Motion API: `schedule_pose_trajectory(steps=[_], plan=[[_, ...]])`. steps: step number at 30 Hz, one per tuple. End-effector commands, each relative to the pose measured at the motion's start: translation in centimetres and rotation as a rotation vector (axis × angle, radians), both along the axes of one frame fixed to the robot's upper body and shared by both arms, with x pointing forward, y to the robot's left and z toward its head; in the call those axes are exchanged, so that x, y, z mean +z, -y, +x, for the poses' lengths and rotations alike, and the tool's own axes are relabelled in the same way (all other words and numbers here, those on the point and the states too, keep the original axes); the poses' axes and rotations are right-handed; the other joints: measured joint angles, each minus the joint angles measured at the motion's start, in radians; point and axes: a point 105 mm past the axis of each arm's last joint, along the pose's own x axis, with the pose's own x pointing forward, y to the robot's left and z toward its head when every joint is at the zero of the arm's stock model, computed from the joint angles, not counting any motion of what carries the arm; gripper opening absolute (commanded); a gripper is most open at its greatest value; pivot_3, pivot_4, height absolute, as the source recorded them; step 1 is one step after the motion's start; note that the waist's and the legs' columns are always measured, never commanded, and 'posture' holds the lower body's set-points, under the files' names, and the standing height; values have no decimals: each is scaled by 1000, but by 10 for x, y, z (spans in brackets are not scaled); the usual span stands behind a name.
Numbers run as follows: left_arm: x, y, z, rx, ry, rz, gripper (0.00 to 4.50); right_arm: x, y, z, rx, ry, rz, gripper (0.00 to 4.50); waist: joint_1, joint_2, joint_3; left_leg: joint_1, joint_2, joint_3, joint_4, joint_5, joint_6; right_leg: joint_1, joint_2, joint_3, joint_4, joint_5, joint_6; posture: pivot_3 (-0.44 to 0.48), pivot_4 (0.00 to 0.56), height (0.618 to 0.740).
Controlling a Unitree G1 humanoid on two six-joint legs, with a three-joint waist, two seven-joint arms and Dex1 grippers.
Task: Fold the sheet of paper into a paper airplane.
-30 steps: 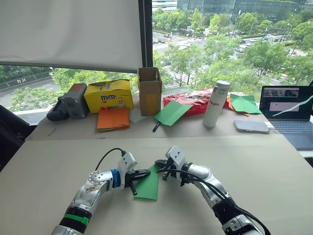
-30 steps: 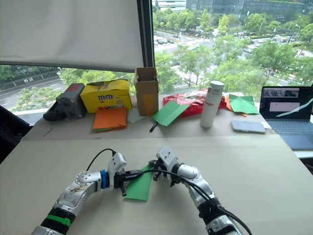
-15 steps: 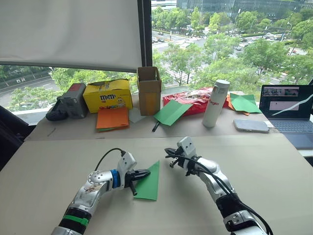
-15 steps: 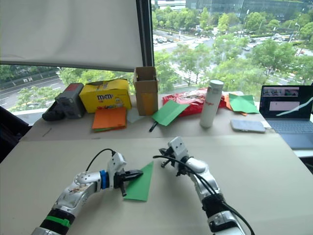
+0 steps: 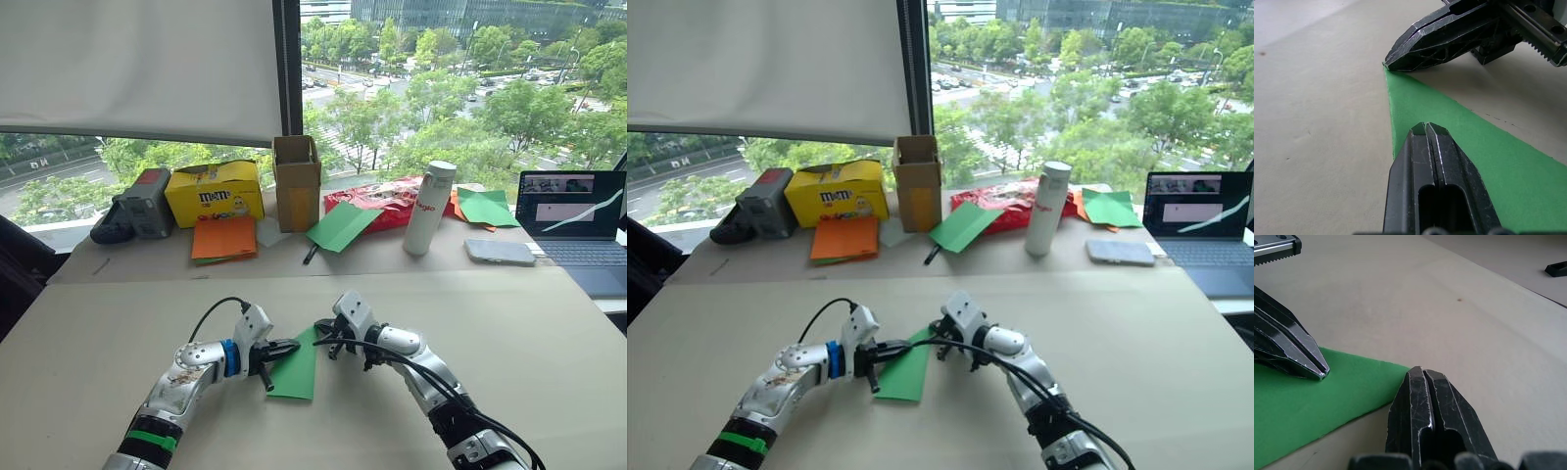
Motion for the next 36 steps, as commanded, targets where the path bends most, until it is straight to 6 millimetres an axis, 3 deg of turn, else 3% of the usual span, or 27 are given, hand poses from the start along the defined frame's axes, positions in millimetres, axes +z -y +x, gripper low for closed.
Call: schedule_pose_trajectory(steps=[1,7,10,16,20,25,31,36], plan=[[-19,-10,-5,30,-71,56,42,-19,12,0,-20,-24,-133,0,0,0,0,0,0,0,0,0,0,0,0,0,0,0,0,0,150,740],[-19,-9,-5,28,-68,56,42,-28,16,4,-1,9,-362,0,-1,0,0,0,0,0,0,0,0,0,0,0,0,0,0,0,150,740],[-19,-9,-5,31,-67,54,42,-26,21,10,-50,14,-379,0,0,0,0,0,0,0,0,0,0,0,0,0,0,0,0,0,150,740],[-20,-9,-6,33,-70,53,42,18,17,19,-86,117,-157,0,2,0,0,0,-1,0,0,0,0,0,0,0,0,0,0,0,150,740],[-20,-8,-5,32,-70,51,42,42,-2,2,17,62,89,0,0,0,1,-4,0,0,0,0,0,0,0,0,0,0,0,0,150,740],[-19,-8,-4,29,-67,51,42,24,-12,-11,82,13,39,0,-2,0,1,-7,0,0,0,1,-1,-2,0,0,0,0,0,0,150,740],[-19,-8,-5,30,-67,51,42,23,-20,-5,72,11,41,0,-2,0,1,-7,0,0,0,1,-1,-2,0,0,0,0,0,0,150,740],[-20,-8,-5,33,-69,50,42,1,-11,1,27,-69,-46,0,-2,0,1,-7,0,0,0,1,-2,-2,0,-1,0,0,0,0,150,740]])
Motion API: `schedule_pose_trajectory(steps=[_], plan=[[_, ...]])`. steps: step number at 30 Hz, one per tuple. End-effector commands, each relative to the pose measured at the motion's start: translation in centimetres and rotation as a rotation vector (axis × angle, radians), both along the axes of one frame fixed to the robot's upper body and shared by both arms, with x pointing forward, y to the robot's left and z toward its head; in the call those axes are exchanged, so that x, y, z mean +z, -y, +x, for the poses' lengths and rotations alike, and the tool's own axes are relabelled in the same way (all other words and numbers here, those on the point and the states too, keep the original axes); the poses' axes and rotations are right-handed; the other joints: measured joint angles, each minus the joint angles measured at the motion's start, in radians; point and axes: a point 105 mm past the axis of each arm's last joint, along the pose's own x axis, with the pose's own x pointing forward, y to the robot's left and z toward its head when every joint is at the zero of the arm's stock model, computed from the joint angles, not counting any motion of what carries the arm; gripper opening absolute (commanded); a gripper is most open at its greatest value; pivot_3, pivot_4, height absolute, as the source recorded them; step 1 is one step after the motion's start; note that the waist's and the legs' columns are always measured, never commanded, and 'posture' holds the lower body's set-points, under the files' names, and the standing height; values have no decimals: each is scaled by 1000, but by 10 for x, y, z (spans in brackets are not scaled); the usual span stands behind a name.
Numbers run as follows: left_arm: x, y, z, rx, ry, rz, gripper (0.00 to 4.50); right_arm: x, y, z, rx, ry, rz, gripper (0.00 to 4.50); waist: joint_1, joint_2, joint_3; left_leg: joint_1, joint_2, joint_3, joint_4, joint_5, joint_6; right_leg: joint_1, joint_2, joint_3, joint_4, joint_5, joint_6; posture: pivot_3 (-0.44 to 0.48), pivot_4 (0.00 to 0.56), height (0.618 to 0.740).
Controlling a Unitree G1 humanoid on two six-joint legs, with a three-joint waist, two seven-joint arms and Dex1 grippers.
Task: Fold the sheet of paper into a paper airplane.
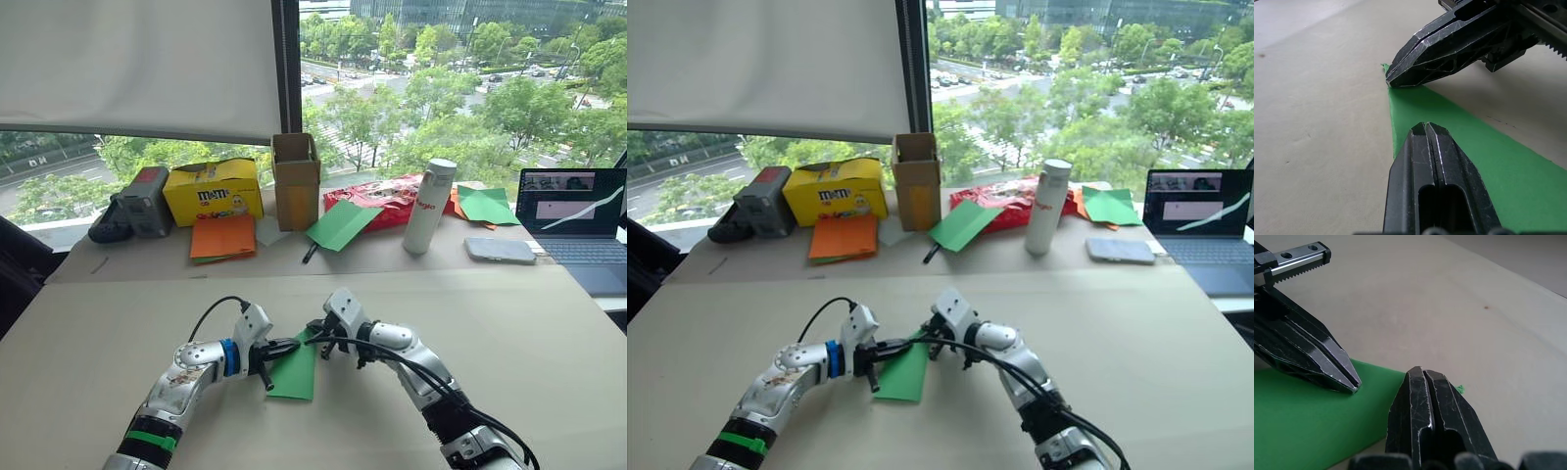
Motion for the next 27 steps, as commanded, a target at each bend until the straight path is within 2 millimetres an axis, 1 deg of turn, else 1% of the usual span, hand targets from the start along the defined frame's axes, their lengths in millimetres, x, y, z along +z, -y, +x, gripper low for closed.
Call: schedule_pose_trajectory(steps=[1,3,7,11,13,14,15,17,20,22,23,24,25,26,27], plan=[[-21,-8,-5,31,-74,54,42,-16,8,2,-35,-66,-54,0,0,0,0,0,0,0,0,0,0,0,0,0,0,0,0,0,150,740],[-21,-7,-5,32,-74,53,42,-26,12,0,-50,-125,-39,0,0,0,0,1,0,0,0,0,0,1,0,0,0,0,0,0,150,740],[-21,-7,-5,33,-74,52,42,-57,19,-10,-55,-205,-94,0,-1,0,-1,5,0,0,0,-1,1,1,0,0,0,0,0,0,150,740],[-20,-6,-4,30,-69,54,42,-67,19,-15,-93,-297,-7,0,-3,0,-2,8,0,0,-1,-2,2,2,0,0,-1,0,0,0,150,740],[-20,-6,-4,30,-67,54,42,-66,17,-15,-141,-380,114,0,-3,-1,-3,8,1,0,-1,-2,2,3,0,1,-1,0,0,0,150,740],[-20,-6,-4,30,-67,53,42,-58,15,-11,-180,-433,233,0,-4,0,-3,8,1,0,-1,-2,2,3,-1,1,-1,0,0,0,150,740],[-20,-5,-4,29,-68,53,42,-51,16,-8,-190,-429,274,0,-4,-1,-3,8,1,0,-1,-2,2,3,-1,1,0,0,0,0,150,740],[-20,-5,-4,25,-68,53,42,-36,18,-5,-163,-365,276,0,-2,-1,-3,8,1,0,-1,-2,2,3,-1,1,0,0,0,0,150,740],[-19,-5,-3,19,-66,52,42,6,18,0,-98,-216,337,0,3,0,-2,6,0,0,-1,-3,4,2,-2,1,-1,0,0,0,150,740],[-18,-5,-3,15,-63,51,42,24,17,-1,-55,-141,326,0,3,1,-1,5,0,0,-1,-3,4,1,-2,1,-1,0,0,0,150,740],[-18,-4,-3,12,-61,52,42,28,17,-3,-38,-110,294,0,4,1,0,3,-1,0,-1,-3,4,1,-3,1,-1,0,0,0,150,740],[-17,-4,-2,11,-60,52,42,29,18,-3,-33,-75,234,0,3,1,0,2,-1,0,-1,-2,4,1,-3,1,-1,0,0,0,150,740],[-17,-4,-2,9,-59,52,42,27,16,-6,-5,-75,200,0,4,1,0,0,-1,0,-1,-2,3,0,-3,1,-1,0,0,0,150,740],[-17,-4,-2,7,-58,53,42,29,8,-16,94,-76,226,0,4,1,0,-1,-1,0,-1,-1,2,-1,-3,1,-1,0,0,0,150,740],[-17,-4,-2,6,-57,53,42,25,8,-18,116,-41,174,0,4,1,0,-1,-1,0,-1,-1,2,-1,-2,1,-1,0,0,0,150,740]])
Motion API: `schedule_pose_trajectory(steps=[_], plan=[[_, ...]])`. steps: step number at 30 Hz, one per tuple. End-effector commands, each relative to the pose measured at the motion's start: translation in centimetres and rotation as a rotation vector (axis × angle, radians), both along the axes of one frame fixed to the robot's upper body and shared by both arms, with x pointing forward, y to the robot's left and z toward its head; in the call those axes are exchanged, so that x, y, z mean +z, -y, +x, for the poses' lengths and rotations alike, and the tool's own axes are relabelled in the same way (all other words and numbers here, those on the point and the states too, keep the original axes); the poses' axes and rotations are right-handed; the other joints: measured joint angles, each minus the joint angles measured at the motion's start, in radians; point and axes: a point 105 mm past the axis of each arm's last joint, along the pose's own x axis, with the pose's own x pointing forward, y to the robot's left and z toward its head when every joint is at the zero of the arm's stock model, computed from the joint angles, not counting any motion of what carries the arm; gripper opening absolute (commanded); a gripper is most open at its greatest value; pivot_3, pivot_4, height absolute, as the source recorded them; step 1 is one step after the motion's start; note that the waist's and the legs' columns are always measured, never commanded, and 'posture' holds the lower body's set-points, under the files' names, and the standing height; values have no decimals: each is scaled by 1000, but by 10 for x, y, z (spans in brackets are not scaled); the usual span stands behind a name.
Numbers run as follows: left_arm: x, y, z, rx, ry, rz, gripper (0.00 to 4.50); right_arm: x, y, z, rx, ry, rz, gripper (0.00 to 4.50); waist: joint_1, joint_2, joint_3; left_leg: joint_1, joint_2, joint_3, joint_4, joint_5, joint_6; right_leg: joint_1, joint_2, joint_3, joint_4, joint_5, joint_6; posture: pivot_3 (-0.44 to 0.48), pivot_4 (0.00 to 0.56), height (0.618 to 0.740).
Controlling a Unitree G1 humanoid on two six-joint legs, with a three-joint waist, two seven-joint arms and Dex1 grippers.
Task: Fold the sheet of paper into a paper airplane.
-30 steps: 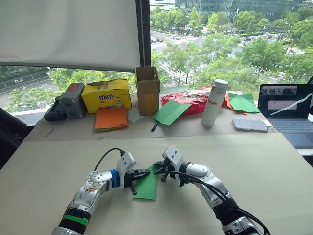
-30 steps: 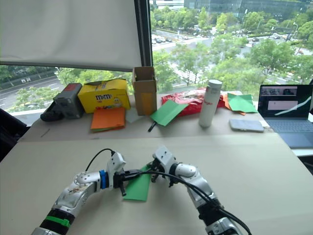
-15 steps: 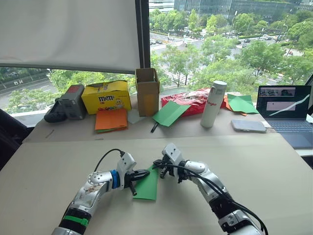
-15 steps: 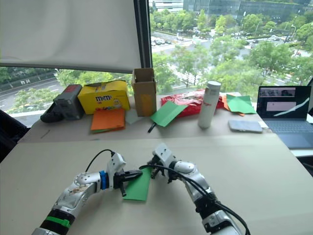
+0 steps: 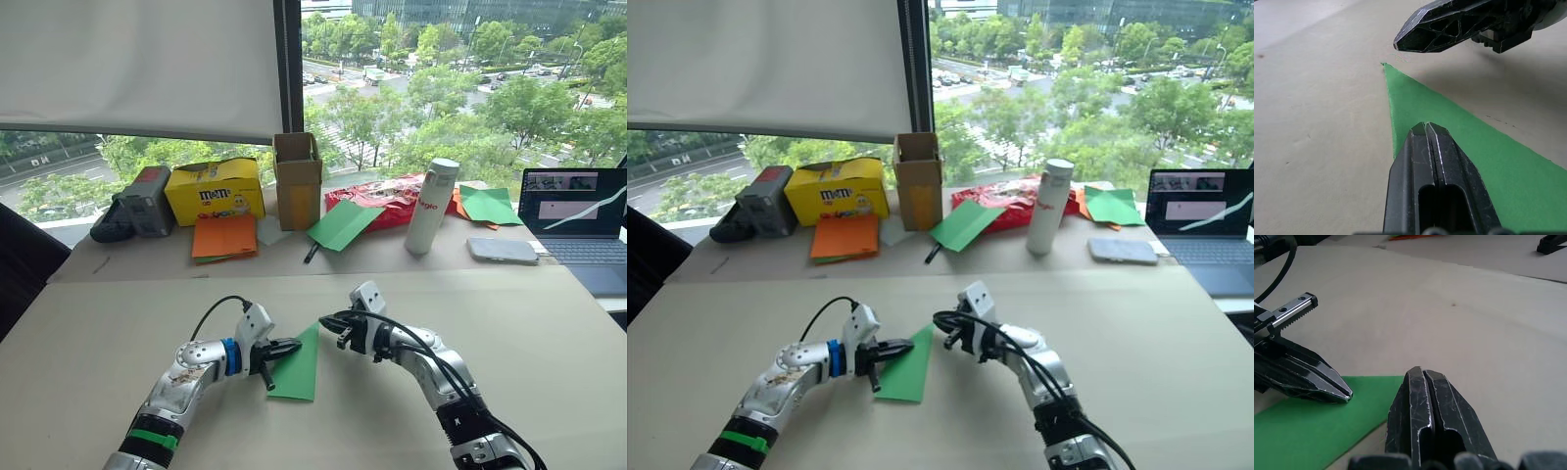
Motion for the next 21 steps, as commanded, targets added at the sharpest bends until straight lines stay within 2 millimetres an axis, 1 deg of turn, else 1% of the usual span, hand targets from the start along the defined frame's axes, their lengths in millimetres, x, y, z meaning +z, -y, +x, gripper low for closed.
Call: schedule_pose_trajectory(steps=[1,3,6,11,16,21], plan=[[-18,-6,-3,20,-59,53,42,10,-16,-14,157,133,-59,0,0,0,0,0,1,0,0,0,0,0,1,0,0,0,0,0,150,740],[-17,-6,-2,19,-59,53,42,1,-14,-15,173,126,-115,0,0,0,0,0,1,0,0,0,-1,0,1,-1,0,0,0,0,150,740],[-16,-6,-2,12,-53,56,42,-2,-13,-17,211,104,-106,0,2,-1,1,0,0,0,0,0,-1,0,1,-1,0,0,0,0,150,740],[-16,-7,-4,6,-52,58,42,2,-15,-6,165,153,-104,0,2,-1,1,0,0,0,0,1,-1,0,1,-1,0,0,0,0,150,740],[-16,-7,-4,4,-52,58,42,-1,-13,0,153,136,-114,0,2,-1,1,-1,1,0,0,1,-1,-1,1,-1,0,0,0,0,150,740],[-16,-7,-4,3,-52,58,42,-12,-10,2,139,108,-160,0,1,-1,1,-1,1,0,0,1,-2,-1,1,-1,0,0,0,0,150,740]])
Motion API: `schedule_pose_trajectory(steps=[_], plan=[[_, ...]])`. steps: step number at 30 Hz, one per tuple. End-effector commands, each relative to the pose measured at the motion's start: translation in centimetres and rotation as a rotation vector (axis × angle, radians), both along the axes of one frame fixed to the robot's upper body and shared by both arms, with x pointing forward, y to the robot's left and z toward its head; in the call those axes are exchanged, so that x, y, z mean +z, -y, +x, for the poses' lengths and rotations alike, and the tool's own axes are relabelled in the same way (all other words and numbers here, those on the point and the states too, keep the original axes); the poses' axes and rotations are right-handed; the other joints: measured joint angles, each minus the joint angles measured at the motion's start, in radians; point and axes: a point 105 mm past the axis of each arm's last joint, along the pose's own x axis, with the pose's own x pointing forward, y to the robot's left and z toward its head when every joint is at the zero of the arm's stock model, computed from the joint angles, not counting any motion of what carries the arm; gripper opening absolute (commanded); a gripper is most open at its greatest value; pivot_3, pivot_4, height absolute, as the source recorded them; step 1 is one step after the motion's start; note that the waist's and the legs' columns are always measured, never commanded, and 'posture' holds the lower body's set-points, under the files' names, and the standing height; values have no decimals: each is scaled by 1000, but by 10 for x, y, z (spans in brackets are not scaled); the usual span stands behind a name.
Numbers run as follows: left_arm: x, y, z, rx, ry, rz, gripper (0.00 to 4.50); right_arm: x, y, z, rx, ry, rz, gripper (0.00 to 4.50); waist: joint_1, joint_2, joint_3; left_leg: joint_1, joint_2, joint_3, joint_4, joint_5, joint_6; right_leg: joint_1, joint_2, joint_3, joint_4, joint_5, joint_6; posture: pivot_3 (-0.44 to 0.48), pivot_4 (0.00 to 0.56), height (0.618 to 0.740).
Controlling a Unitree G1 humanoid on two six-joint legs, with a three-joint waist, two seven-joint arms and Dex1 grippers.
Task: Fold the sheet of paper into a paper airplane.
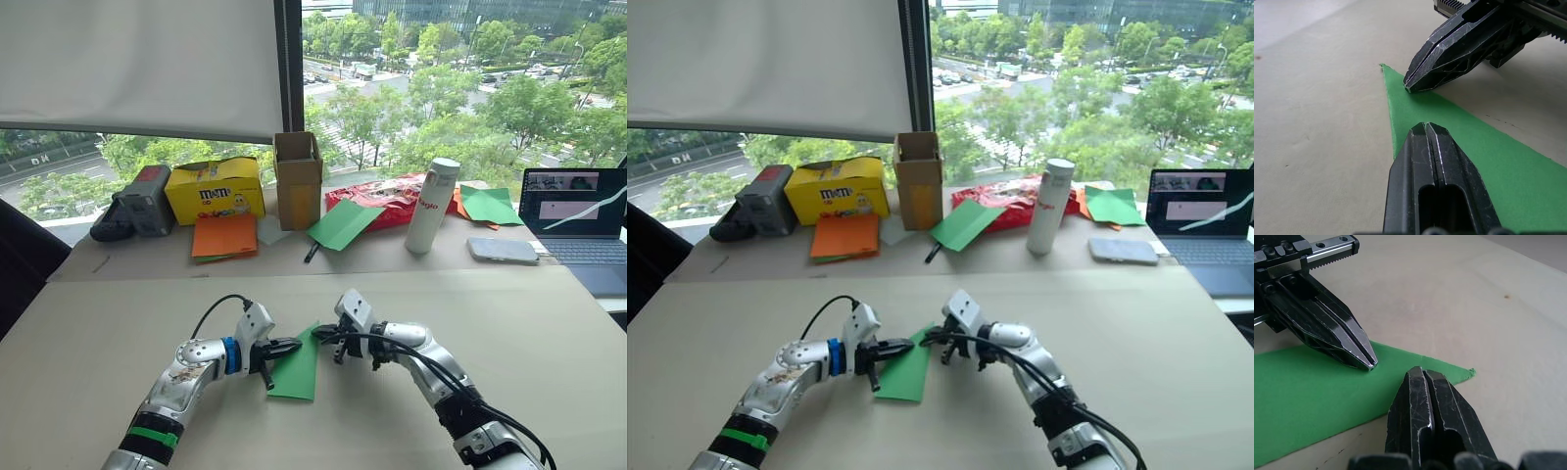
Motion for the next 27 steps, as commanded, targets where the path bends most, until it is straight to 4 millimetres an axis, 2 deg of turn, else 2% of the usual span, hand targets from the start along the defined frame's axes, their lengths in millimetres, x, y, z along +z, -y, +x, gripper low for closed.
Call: schedule_pose_trajectory(steps=[1,7,12,27], plan=[[-17,-8,-5,18,-56,52,42,-2,4,5,-28,12,-19,0,0,0,0,0,0,0,0,0,0,0,0,0,0,0,0,0,150,740],[-18,-7,-5,17,-57,52,42,-8,3,1,-5,6,-34,0,-1,0,0,0,0,0,0,0,0,0,0,0,0,0,0,0,150,740],[-18,-7,-6,13,-58,53,42,-20,-1,-21,92,-19,-40,0,-1,0,0,0,0,0,0,0,0,0,0,0,0,0,0,0,150,740],[-19,-9,-1,20,-69,52,42,-32,-10,-72,214,-95,-8,0,1,-1,-1,3,1,0,0,-1,1,3,1,0,0,0,0,0,150,740]])
